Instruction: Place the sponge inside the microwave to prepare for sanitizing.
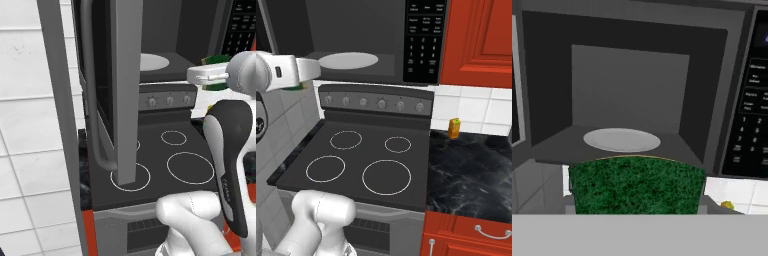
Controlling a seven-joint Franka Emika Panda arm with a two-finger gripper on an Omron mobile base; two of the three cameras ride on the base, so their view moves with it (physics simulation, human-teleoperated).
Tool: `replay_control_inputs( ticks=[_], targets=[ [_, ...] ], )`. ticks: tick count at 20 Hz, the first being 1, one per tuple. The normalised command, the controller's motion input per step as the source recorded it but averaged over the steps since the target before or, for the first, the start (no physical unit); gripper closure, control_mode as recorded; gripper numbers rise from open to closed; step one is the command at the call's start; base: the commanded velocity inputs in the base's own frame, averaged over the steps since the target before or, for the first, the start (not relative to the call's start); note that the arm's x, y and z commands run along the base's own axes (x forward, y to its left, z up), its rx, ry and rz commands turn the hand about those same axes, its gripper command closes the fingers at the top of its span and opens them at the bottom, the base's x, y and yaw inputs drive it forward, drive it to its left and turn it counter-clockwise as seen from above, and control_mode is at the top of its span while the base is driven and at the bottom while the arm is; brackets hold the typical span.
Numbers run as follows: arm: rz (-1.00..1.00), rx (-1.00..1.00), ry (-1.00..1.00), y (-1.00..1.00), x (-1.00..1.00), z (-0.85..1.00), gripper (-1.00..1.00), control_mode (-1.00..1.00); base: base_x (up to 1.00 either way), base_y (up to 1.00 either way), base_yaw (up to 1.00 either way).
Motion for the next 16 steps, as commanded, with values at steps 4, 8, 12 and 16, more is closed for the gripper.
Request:
replay_control_inputs(
  ticks=[4,8,12,16],
  targets=[
    [0.0,0.0,0.0,0.09,0.23,0.0,1.0,-1.0,0.0,0.0,0.0],
    [0.0,0.0,0.0,0.0,0.4,0.0,1.0,-1.0,0.0,0.0,0.0],
    [0.0,0.0,0.0,0.0,0.56,0.0,1.0,-1.0,0.0,0.0,0.0],
    [0.0,0.0,0.02,0.0,0.71,-0.05,1.0,-1.0,0.0,0.0,0.0]
  ],
)
